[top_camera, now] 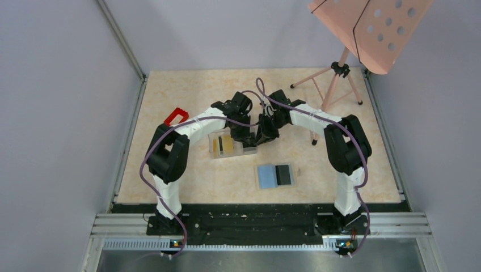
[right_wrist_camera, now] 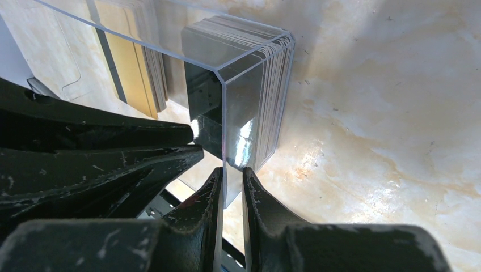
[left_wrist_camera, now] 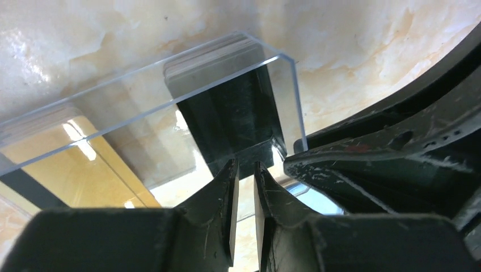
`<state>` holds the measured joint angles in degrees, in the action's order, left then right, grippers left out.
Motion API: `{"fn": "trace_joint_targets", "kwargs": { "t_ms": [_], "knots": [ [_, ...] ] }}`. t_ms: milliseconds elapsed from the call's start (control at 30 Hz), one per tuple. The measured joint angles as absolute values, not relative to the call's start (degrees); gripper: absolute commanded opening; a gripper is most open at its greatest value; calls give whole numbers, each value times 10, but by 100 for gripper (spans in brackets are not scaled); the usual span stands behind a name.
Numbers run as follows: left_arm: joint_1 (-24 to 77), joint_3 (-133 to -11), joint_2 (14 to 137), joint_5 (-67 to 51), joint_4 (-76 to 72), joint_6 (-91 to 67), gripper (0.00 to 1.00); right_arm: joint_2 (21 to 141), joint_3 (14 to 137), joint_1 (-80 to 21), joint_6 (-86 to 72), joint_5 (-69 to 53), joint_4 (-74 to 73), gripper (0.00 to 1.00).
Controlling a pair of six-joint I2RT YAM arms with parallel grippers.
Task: Put the credit cards into the card holder
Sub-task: Pick up the credit card from the storage box.
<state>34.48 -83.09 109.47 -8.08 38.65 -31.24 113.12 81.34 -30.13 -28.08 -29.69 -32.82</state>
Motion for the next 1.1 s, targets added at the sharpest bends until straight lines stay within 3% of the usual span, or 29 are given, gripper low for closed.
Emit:
{"fn": "trace_joint_targets", "kwargs": {
  "t_ms": [233,533,733,1100],
  "knots": [
    [348,-843,1118,-63,403,-311,33,1131,812,-302,-281,-300,-326,12],
    [348,-847,1121,-55,413,-314,29,1131,811,-302,-281,-301,-324,11],
    [348,-851,1124,-56,417,-316,34,1131,810,-302,-281,-301,-324,11],
    [350,-844,1117,-43,409,-321,33,1131,810,-302,-281,-301,-324,11]
  ]
}}
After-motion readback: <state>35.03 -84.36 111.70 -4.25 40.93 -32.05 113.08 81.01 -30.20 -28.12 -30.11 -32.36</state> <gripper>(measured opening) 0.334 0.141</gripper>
